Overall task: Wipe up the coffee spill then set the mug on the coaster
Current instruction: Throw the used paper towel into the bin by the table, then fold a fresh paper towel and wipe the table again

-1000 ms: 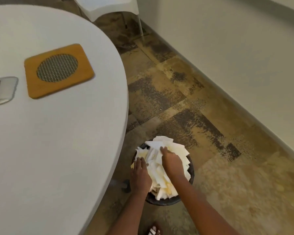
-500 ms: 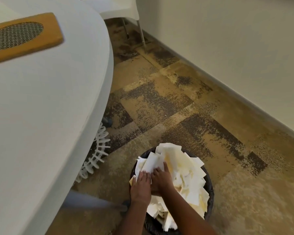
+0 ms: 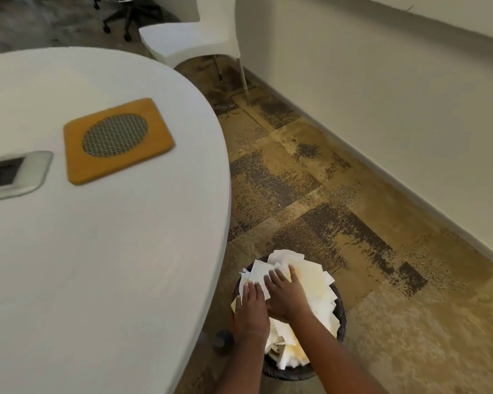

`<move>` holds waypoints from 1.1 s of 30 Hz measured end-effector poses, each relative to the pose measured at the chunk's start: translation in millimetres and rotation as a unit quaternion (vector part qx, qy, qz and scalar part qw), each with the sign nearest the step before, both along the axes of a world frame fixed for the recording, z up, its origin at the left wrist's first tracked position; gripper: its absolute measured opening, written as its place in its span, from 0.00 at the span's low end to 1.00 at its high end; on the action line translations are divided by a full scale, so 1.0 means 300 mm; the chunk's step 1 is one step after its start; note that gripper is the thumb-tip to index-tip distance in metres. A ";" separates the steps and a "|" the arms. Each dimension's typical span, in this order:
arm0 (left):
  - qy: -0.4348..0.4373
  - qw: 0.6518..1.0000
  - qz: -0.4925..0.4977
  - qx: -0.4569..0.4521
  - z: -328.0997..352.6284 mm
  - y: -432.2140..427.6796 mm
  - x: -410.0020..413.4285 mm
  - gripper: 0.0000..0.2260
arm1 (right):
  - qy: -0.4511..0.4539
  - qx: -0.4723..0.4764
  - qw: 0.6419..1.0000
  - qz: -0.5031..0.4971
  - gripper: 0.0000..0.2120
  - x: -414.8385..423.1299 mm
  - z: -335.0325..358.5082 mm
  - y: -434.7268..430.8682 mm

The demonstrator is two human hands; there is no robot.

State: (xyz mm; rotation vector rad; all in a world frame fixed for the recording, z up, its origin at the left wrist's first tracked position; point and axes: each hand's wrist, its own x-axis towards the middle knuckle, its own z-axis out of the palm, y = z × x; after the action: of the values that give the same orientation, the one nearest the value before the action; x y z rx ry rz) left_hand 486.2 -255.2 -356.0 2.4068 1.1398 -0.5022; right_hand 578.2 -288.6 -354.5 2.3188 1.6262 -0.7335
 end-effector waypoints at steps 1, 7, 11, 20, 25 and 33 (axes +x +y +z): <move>-0.010 1.000 0.005 -0.003 0.057 -0.014 0.007 0.25 | -0.007 0.006 1.000 -0.007 0.30 0.007 0.059 -0.012; -0.099 0.995 0.015 -0.002 0.445 -0.045 0.060 0.27 | -0.039 0.032 0.997 -0.064 0.26 0.050 0.447 -0.045; -0.190 0.981 0.000 0.023 0.682 -0.022 0.101 0.25 | -0.019 0.083 0.991 -0.101 0.23 0.069 0.671 -0.023; -0.324 0.936 -0.007 0.136 1.006 0.232 -0.013 0.24 | 0.039 0.220 0.964 -0.146 0.20 0.008 0.968 0.205; -0.289 0.940 0.014 0.181 1.063 0.489 -0.194 0.22 | 0.061 0.244 0.959 -0.130 0.22 -0.114 1.039 0.418; -0.127 0.959 0.113 0.225 1.051 0.933 -0.485 0.24 | 0.087 0.247 0.962 -0.074 0.21 -0.322 1.064 0.813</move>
State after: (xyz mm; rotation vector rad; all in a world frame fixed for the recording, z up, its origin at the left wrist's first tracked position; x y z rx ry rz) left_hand 340.7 24.7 -40.7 2.5594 1.5110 0.1588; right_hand 481.7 -44.6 -35.1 2.8159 1.9052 -0.6289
